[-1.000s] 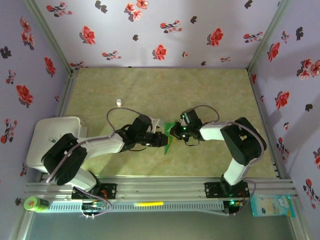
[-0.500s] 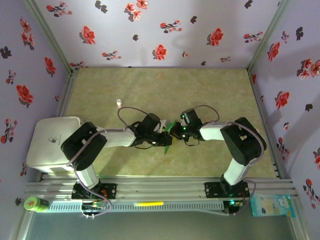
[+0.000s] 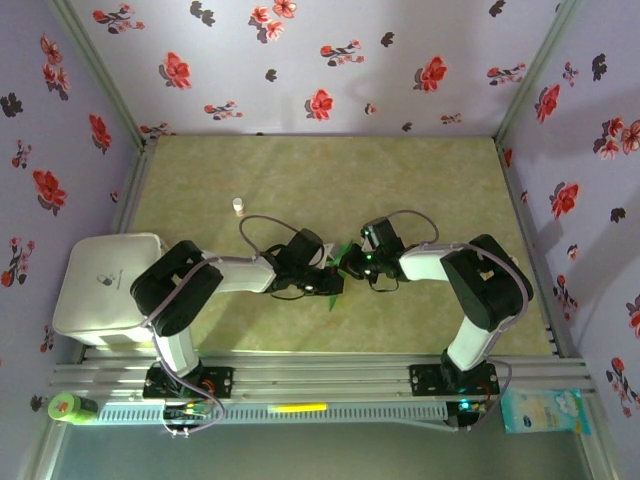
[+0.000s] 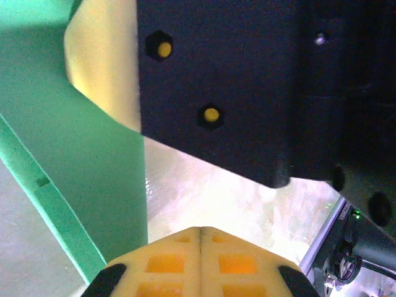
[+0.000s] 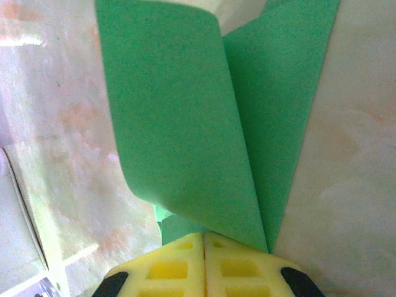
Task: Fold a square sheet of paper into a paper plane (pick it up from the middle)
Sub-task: Fold the wing for the fifth time at the center of the table.
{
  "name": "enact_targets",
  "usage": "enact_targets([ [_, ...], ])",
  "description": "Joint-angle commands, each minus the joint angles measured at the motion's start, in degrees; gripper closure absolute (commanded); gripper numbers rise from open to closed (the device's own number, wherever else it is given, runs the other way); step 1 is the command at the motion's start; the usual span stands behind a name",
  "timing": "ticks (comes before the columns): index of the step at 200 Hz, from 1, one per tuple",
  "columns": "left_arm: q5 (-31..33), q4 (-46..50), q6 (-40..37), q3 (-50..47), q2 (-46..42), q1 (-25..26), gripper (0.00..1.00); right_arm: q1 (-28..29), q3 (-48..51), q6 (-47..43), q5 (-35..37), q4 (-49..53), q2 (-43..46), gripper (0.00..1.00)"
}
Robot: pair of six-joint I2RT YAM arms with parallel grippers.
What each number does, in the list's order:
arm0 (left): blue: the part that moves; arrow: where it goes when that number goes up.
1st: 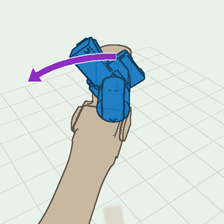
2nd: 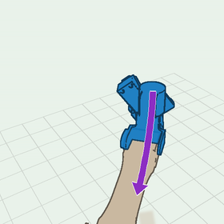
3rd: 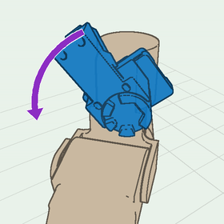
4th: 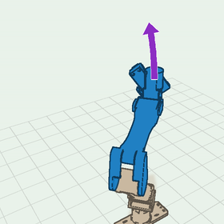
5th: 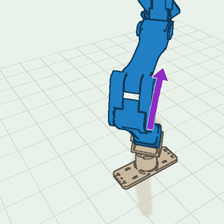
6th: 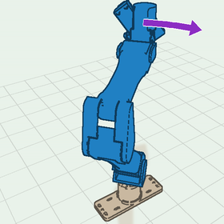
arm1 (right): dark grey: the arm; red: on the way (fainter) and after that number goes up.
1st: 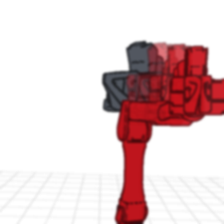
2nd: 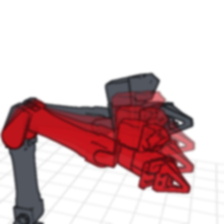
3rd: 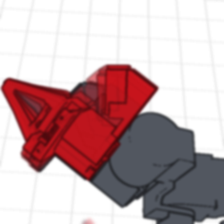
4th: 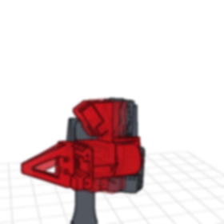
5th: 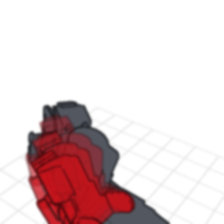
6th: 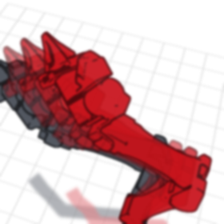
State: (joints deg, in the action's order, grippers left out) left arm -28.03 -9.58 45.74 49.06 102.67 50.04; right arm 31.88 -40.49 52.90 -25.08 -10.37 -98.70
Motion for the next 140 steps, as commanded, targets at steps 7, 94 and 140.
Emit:
enact_targets([
  [7,0.95,0.75,-1.41,-0.57,0.86,0.42,1.0,0.39,1.12,-0.43,5.48,6.82,-3.38,0.93],
  [94,1.1,-0.33,-0.65,-5.5,-0.26,0.59,0.99,0.38,1.16,-0.6,5.74,7.29,-3.6,0.93],
  [140,0.72,0.3,-0.44,-8.39,-2.53,1.18,0.98,0.38,0.93,-0.78,6.18,8.23,-3.8,0.93],
])
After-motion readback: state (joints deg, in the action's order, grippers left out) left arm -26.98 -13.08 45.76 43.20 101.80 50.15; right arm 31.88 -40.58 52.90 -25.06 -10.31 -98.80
